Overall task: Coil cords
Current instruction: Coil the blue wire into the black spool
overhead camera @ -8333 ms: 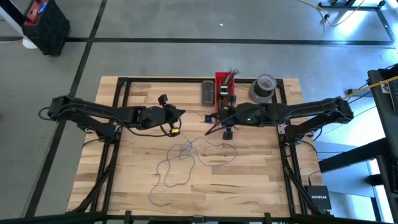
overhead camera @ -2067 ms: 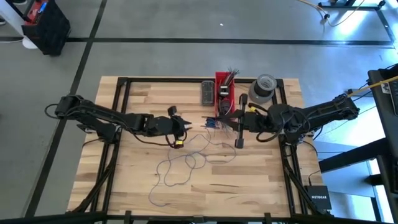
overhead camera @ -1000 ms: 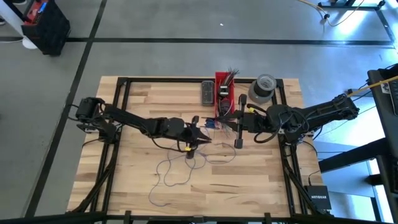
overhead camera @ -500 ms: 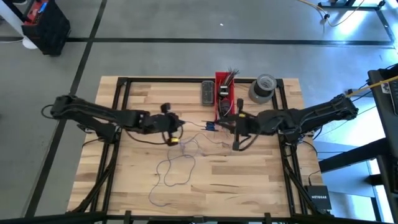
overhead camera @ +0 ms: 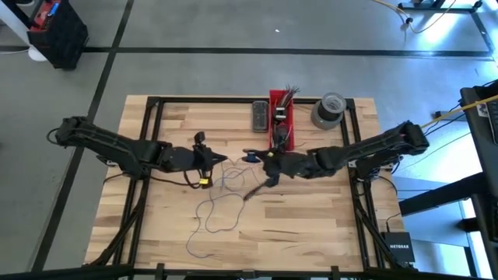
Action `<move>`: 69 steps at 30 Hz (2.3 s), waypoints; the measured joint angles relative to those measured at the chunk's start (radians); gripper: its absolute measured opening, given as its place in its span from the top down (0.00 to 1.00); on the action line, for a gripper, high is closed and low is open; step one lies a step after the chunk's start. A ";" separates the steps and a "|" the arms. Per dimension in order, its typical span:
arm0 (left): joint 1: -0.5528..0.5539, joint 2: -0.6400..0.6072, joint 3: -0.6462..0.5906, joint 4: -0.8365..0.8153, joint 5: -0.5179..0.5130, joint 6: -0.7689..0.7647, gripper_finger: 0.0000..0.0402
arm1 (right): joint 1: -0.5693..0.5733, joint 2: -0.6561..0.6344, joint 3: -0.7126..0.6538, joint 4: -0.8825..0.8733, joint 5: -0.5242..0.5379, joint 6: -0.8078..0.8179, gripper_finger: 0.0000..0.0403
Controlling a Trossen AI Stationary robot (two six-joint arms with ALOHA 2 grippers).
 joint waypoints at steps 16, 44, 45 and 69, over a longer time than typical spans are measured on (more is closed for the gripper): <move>-0.003 0.100 -0.001 0.312 0.019 0.070 1.00 | -0.114 0.181 0.000 0.165 -0.002 0.054 0.98; 0.052 0.232 0.001 0.427 0.101 0.076 0.99 | -0.133 0.061 -0.001 0.444 -0.226 0.238 0.98; 0.052 0.232 0.001 0.426 0.105 0.076 0.99 | -0.132 0.050 -0.001 0.454 -0.235 0.240 0.98; 0.116 0.291 0.007 0.462 0.105 0.132 0.99 | -0.131 -0.191 0.026 0.401 -0.366 0.173 0.98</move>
